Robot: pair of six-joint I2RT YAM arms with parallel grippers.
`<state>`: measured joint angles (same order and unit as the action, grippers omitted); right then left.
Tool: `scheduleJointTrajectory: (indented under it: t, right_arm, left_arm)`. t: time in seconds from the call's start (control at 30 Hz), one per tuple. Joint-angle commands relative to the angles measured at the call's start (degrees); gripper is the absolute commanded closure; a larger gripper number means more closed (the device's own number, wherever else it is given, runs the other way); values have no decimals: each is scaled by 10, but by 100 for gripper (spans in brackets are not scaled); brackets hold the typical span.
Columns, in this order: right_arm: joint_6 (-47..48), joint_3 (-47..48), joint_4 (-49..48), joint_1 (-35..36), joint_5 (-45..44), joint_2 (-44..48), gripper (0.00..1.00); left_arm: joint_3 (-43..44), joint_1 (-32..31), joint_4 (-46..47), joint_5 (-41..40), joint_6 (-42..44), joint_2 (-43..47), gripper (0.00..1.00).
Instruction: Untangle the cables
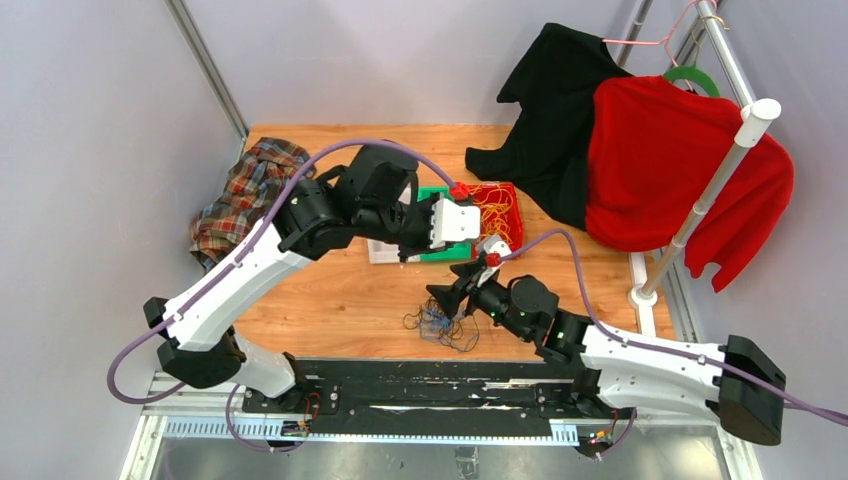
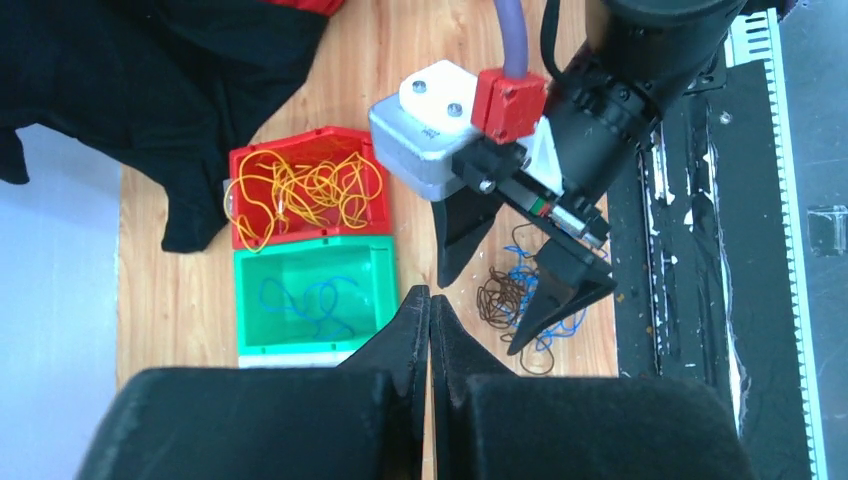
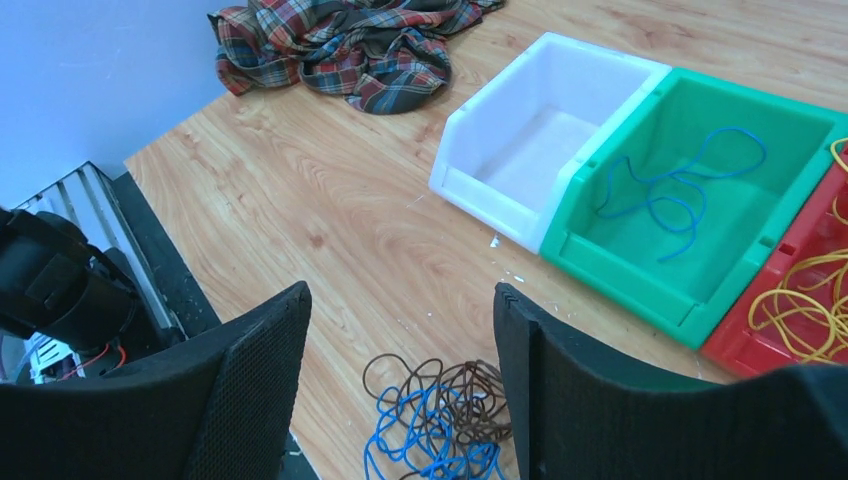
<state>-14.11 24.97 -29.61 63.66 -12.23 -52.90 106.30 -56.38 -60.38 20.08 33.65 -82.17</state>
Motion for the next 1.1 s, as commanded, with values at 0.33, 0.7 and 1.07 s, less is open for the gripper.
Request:
scheduleJointTrajectory:
  t: [0.33,0.7,1.07]
  right_arm:
    - [-29,-61,204,5,-40,182,33]
    - [-93,-75,327,4,-214,241,37]
    - [-95,-48,328,3,-263,179,44]
  left_arm:
    - [-282,0,0,-10,66,56,56]
    - [-394,-39,99,-16,85,-51,27]
    - [-391,-44,174,-59,151,-134,34]
